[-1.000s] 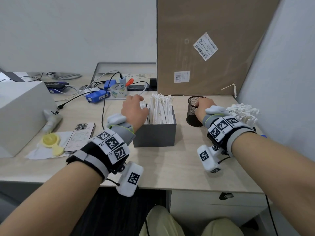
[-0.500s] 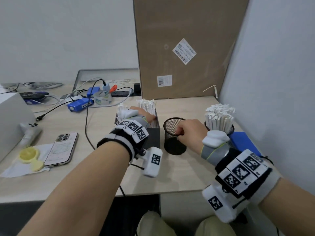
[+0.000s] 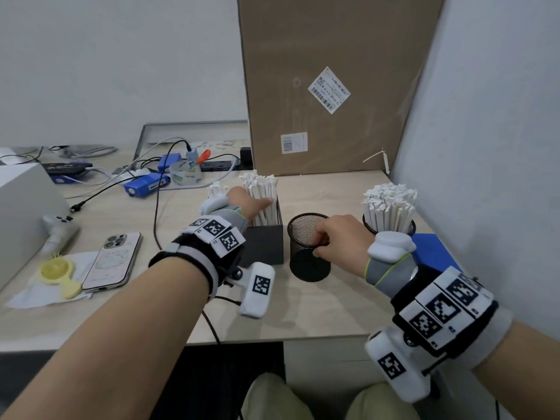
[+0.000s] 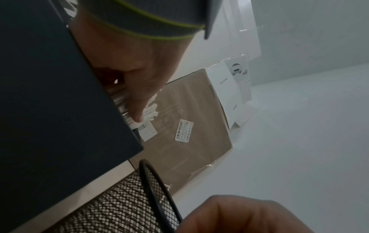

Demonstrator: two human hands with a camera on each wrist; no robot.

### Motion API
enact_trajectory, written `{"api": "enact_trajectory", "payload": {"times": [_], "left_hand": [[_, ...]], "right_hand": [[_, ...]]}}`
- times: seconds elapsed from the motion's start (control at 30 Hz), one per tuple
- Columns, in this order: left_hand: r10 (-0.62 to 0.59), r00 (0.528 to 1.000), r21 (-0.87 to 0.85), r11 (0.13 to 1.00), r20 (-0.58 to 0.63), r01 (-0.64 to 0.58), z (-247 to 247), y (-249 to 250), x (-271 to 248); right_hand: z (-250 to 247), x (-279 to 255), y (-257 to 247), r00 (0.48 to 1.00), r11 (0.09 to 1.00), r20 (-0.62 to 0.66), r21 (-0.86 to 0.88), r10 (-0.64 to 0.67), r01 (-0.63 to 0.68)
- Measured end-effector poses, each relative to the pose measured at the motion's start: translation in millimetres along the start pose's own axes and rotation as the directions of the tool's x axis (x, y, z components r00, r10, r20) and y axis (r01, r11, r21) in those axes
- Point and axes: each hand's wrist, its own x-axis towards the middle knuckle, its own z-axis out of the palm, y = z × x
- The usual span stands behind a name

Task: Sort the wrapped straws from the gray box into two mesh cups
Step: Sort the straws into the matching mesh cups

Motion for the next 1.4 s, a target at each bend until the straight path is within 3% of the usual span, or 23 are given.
{"api": "enact_trajectory", "payload": {"times": [0.3,0.5,0.77,0.9,1.0,1.1,1.27,1.4], "left_hand": [[0.015,0.994,-0.182,0.983,-0.107,-0.034,-4,-1,-1],[0.036,0.999,-0.411,0.911,-0.003,-0.034,-8,-9,1],[0.067,0.997,-0.488,0.870,-0.025,-0.071,-17,-8,2],[0.127,0.990,-0.496,0.857,-0.059,-0.140,-32,2,0],[0.176,0.977,-0.549,0.808,-0.120,-0.213,-46,14,-3],[0.214,0.966,-0.641,0.724,-0.145,-0.256,-58,31,-6],[0.271,0.953,-0.790,0.551,-0.136,-0.269,-73,58,-22],[0.340,0.940,-0.876,0.451,-0.008,-0.171,-68,69,-41]], "right_hand": [[2,2,0,1.000,1.000,-0.015,0.016,0.014,-0.014],[2,1,0,1.000,1.000,-0.011,-0.009,0.024,-0.024],[-3,-1,-2,1.000,1.000,-0.011,-0.011,0.006,-0.007],[-15,1,0,0.997,0.988,-0.075,0.151,-0.005,0.016],[-23,8,-4,0.977,0.932,-0.210,0.359,0.025,0.053],[-26,15,-12,0.953,0.744,-0.260,0.665,0.153,0.062],[-24,29,-33,0.972,0.280,-0.019,0.959,0.235,-0.049],[-24,43,-43,0.954,-0.205,0.269,0.949,0.136,-0.239]]}}
